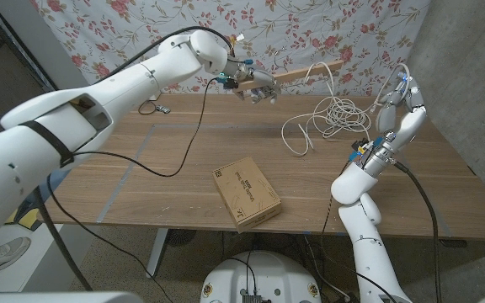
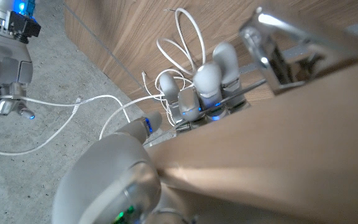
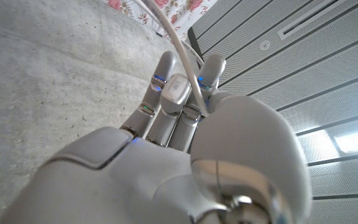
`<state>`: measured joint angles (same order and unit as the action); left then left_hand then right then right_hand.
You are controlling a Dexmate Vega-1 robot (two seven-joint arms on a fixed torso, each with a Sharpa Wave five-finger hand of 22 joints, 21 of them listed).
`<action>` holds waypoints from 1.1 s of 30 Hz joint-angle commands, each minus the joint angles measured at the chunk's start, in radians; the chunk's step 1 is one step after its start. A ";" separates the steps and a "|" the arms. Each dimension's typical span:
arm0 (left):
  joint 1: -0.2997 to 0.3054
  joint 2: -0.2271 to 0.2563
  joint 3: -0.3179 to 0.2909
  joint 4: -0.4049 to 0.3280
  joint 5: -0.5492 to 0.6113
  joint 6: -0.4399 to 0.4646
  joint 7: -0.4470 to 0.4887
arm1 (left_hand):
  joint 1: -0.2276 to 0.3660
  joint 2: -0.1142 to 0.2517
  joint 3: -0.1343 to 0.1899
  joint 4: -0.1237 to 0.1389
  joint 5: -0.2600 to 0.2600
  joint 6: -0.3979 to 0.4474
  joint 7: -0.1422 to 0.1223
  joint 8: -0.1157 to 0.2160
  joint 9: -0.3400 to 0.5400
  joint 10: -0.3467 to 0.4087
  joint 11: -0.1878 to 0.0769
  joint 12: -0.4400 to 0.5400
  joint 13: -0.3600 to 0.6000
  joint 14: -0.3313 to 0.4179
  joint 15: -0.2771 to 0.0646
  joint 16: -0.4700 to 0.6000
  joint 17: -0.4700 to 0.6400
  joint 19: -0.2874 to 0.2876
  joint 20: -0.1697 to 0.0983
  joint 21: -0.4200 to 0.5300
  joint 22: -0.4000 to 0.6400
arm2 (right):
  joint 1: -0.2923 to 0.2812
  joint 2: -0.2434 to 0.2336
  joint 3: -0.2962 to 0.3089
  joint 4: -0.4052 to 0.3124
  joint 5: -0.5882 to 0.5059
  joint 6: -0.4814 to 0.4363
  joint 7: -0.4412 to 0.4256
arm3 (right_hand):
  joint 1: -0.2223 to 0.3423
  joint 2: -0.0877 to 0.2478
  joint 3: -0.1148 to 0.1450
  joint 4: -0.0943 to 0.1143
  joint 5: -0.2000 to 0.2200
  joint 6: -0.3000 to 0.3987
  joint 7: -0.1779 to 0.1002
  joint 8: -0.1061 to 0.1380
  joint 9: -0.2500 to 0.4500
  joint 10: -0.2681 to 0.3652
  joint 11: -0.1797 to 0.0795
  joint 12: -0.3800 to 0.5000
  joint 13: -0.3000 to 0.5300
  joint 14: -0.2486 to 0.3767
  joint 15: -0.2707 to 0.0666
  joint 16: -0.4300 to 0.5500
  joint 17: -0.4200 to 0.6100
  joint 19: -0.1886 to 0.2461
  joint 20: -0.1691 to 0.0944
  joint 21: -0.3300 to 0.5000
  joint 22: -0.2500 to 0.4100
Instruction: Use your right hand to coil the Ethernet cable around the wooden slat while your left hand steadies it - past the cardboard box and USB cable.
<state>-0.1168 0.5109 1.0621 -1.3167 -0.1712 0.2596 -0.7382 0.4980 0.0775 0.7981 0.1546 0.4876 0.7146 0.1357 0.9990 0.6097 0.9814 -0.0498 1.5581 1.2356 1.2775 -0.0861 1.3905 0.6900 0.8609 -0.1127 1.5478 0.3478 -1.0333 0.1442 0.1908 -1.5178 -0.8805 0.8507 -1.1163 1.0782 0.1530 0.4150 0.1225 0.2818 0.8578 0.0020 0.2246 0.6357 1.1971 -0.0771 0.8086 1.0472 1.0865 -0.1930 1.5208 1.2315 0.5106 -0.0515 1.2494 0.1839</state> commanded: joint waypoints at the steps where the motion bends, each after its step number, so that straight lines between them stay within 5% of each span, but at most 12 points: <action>1: -0.030 -0.042 0.039 0.046 0.034 -0.013 -0.062 | 0.005 0.014 -0.001 0.004 0.001 0.006 0.006 0.006 0.000 0.045 -0.045 0.007 0.002 0.119 -0.111 0.008 0.005 0.009 -0.011 0.004 0.004 | 0.054 -0.069 -0.050 -0.058 -0.078 0.035 -0.001 | 0.008 0.006 -0.005 0.001 0.001 0.138 0.048 0.012 0.001 0.008 -0.009 -0.002 0.001 0.009 -0.019 0.003 0.003 -0.001 -0.147 0.004 0.002; 17: -0.054 -0.101 0.072 0.122 0.065 -0.050 -0.115 | 0.005 0.015 -0.002 0.003 0.000 0.003 0.004 0.007 -0.001 0.045 -0.045 0.007 0.002 0.115 -0.108 0.005 0.001 0.011 -0.012 0.001 -0.001 | 0.207 -0.361 -0.310 -0.048 0.129 -0.148 0.050 | 0.010 0.007 -0.004 -0.001 0.000 0.140 0.049 0.011 0.000 0.014 -0.007 -0.007 -0.004 0.012 -0.019 0.004 0.003 0.001 -0.146 0.008 0.002; 33: -0.070 -0.151 0.084 0.194 0.089 -0.087 -0.139 | 0.005 0.013 -0.003 0.003 0.000 0.001 0.005 0.006 -0.005 0.043 -0.048 0.007 0.002 0.114 -0.109 0.005 0.001 0.008 -0.013 0.003 0.003 | 0.380 -0.441 -0.481 0.023 0.438 -0.312 0.333 | 0.015 0.009 0.005 -0.005 -0.007 0.143 0.056 0.010 -0.006 0.018 -0.007 -0.004 0.004 0.019 -0.019 0.003 0.002 0.010 -0.146 0.014 0.002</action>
<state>-0.1758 0.3910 1.1377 -1.1668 -0.0977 0.1940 -0.8604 0.4979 0.0775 0.7981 0.1546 0.4876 0.7161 0.1336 1.0020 0.6054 0.9833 -0.0479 1.5580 1.2356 1.2775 -0.0861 1.3945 0.6900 0.8608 -0.1127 1.5478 0.3481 -0.7644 -0.2375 -0.1757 -1.5351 -0.6146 0.6505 -0.9489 1.0782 0.1530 0.4149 0.1223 0.2766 0.8578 0.0020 0.2301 0.6235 1.2065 -0.0859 0.7975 1.0384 1.0954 -0.1949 1.5209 1.2318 0.5143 -0.0478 1.2546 0.1837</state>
